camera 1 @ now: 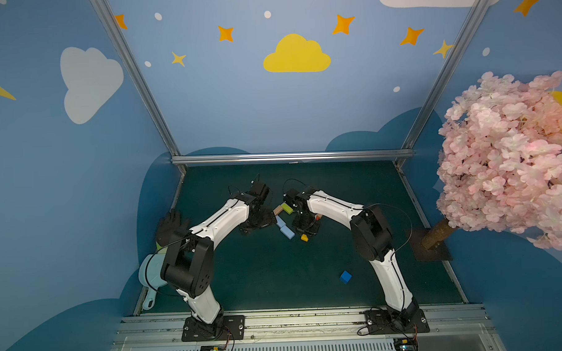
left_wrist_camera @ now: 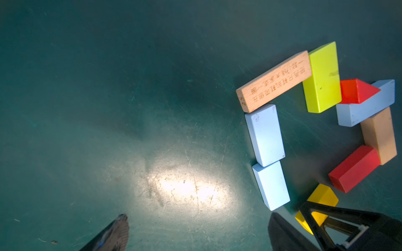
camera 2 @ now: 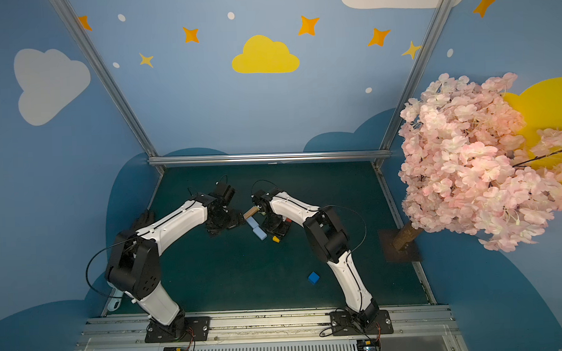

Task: Assemble a heart with building blocks
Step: Assemble the building block at the center of the board.

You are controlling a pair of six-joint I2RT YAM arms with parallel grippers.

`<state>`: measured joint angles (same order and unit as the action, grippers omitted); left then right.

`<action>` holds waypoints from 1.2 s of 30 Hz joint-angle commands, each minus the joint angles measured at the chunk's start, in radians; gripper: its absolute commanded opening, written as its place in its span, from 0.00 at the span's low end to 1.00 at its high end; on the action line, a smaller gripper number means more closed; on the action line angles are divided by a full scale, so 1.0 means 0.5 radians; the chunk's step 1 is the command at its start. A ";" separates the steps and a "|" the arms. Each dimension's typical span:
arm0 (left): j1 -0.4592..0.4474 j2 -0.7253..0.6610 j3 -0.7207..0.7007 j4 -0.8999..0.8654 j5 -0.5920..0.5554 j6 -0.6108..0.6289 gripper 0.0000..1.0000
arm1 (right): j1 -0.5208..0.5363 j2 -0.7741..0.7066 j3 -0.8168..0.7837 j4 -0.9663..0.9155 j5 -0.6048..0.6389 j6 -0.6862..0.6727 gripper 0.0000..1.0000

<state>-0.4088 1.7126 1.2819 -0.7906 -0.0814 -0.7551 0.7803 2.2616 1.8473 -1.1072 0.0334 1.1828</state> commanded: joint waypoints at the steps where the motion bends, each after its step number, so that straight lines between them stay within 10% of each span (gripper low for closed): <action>1: 0.009 0.004 -0.002 0.001 0.009 0.004 1.00 | -0.014 0.040 0.053 -0.061 0.038 -0.036 0.00; 36: 0.022 0.098 0.025 0.012 0.037 0.007 1.00 | -0.052 0.103 0.079 -0.049 0.030 -0.090 0.00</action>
<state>-0.4042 1.7378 1.2827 -0.7834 -0.0738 -0.7551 0.7605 2.2799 1.8675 -1.1118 0.0368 1.1435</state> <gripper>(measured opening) 0.999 0.300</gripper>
